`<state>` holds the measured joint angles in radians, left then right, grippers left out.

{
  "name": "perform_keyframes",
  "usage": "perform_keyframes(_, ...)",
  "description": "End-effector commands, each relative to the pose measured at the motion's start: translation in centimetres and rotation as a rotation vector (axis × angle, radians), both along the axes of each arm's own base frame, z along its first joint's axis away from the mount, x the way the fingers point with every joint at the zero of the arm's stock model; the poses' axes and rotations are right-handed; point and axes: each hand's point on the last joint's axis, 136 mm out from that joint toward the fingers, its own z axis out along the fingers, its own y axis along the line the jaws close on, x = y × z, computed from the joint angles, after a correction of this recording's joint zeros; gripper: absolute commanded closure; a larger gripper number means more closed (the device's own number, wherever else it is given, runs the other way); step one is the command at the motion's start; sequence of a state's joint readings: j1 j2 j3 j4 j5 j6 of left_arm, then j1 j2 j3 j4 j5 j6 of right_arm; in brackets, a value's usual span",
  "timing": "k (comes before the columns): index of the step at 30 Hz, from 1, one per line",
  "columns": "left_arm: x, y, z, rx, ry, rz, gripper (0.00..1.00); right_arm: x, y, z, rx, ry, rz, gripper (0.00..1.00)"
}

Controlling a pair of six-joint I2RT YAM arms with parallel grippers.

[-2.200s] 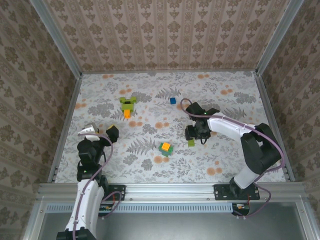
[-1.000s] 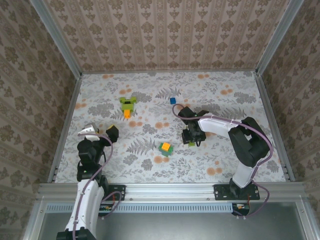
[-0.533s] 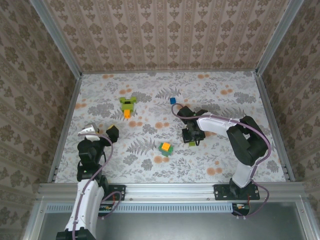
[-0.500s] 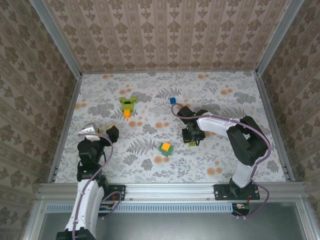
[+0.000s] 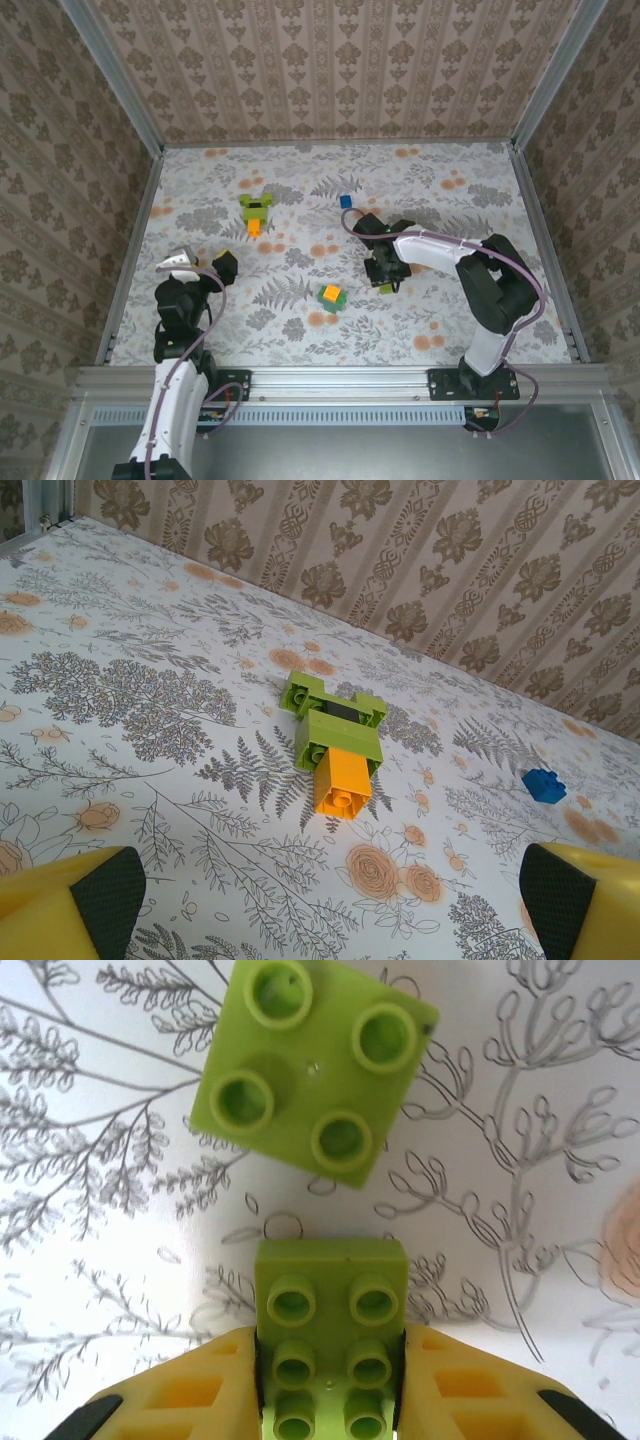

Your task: Assemble a carrot with lego

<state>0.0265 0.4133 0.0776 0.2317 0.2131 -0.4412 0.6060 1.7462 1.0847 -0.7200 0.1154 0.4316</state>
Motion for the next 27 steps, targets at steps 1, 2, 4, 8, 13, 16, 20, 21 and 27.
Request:
perform_keyframes(1, 0.0, -0.1, -0.1, 0.019, -0.018, -0.007, 0.0, -0.1, 0.3, 4.1, -0.002, -0.045, 0.084, 0.74)
perform_keyframes(2, -0.1, -0.1, -0.1, 0.02, -0.018, -0.007, 0.0, -0.3, 0.8, 5.1, 0.01, -0.048, 0.118, 0.74)
perform_keyframes(4, 0.0, -0.2, -0.1, 0.02, -0.019, -0.008, 0.0, -0.8, 2.0, 6.7, 0.038, -0.048, 0.2, 0.73)
perform_keyframes(8, 0.0, -0.1, -0.2, 0.02, -0.016, -0.007, 0.0, -1.8, 4.6, 9.6, 0.041, -0.071, 0.386, 0.72)
perform_keyframes(13, 0.0, -0.2, -0.1, 0.022, -0.018, -0.009, 0.0, -2.2, 7.8, 11.6, 0.064, -0.084, 0.548, 0.72)
perform_keyframes(16, 0.0, -0.2, -0.1, 0.022, -0.017, -0.01, 0.0, -2.4, 9.3, 11.8, 0.053, -0.078, 0.629, 0.72)
perform_keyframes(20, 0.0, -0.1, -0.1, 0.022, -0.018, -0.008, 0.0, -3.0, 10.7, 11.8, 0.032, -0.055, 0.732, 0.72)
perform_keyframes(21, 0.0, -0.2, -0.1, 0.022, -0.017, -0.009, 0.0, -3.1, 10.9, 11.8, 0.027, -0.047, 0.757, 0.72)
perform_keyframes(27, 0.0, -0.2, -0.1, 0.023, -0.019, -0.01, 0.0, -3.6, 12.2, 11.7, 0.054, -0.032, 0.865, 0.72)
